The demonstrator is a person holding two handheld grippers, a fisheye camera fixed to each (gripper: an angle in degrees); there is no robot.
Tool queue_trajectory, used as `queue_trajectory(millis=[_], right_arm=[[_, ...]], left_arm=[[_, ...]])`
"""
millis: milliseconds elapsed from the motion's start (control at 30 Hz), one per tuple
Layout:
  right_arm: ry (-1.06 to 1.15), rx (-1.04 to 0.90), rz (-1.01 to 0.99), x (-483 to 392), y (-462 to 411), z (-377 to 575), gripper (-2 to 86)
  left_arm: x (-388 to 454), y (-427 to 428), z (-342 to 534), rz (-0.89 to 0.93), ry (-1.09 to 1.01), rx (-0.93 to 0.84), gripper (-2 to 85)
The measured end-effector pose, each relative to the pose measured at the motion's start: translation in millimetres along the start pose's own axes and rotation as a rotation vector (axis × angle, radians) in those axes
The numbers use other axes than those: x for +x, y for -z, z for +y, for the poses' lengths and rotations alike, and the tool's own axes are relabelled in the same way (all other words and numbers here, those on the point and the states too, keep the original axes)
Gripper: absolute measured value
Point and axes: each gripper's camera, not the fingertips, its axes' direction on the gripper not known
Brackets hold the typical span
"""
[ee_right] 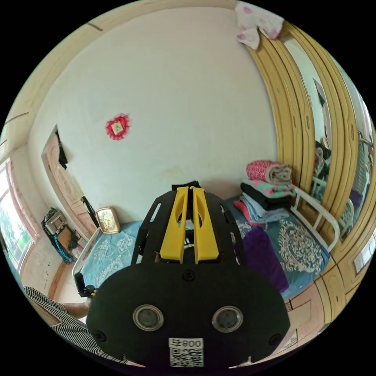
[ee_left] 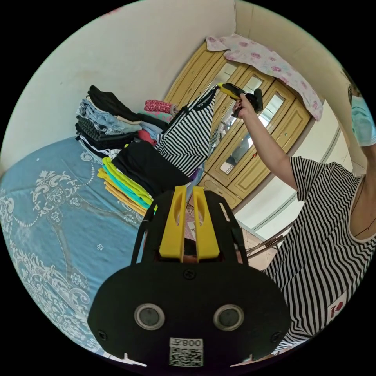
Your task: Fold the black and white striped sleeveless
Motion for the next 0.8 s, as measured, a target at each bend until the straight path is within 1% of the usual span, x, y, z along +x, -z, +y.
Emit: queue_trajectory(millis=[67,200,300,433,500,700,800], right_arm=[[0.04,0.043,-0.022,-22.8,23.7,-32.0,2.0],[0.126,0.165,-0.138,-75.7,85.0,-99.0,2.0],[0.189,0.203,-0.22,-110.1,119.6,-134.1,2.0],[0.238,0.196,-0.301,-139.9,139.8,-162.2,2.0],[0.245,0.201,-0.395,-151.7,146.2,-175.5,2.0],[0.312,0.173,-0.615,-182.9,155.5,-203.9,1.9],[0.354,0.14,-0.695,-198.4,156.5,-213.8,1.9]], left_arm=[[19.8,21.2,-9.3,-0.009,0.001,0.031,2.7],[63.0,69.3,-32.1,-0.032,0.001,0.128,2.8],[91.9,103.7,-50.5,-0.051,-0.002,0.211,2.9],[123.8,141.0,-70.1,-0.061,0.001,0.311,3.2],[144.8,159.5,-83.5,-0.058,0.007,0.359,3.4],[202.5,190.1,-125.4,-0.068,-0.018,0.401,4.2],[224.1,198.5,-147.2,-0.041,-0.006,0.417,4.9]])
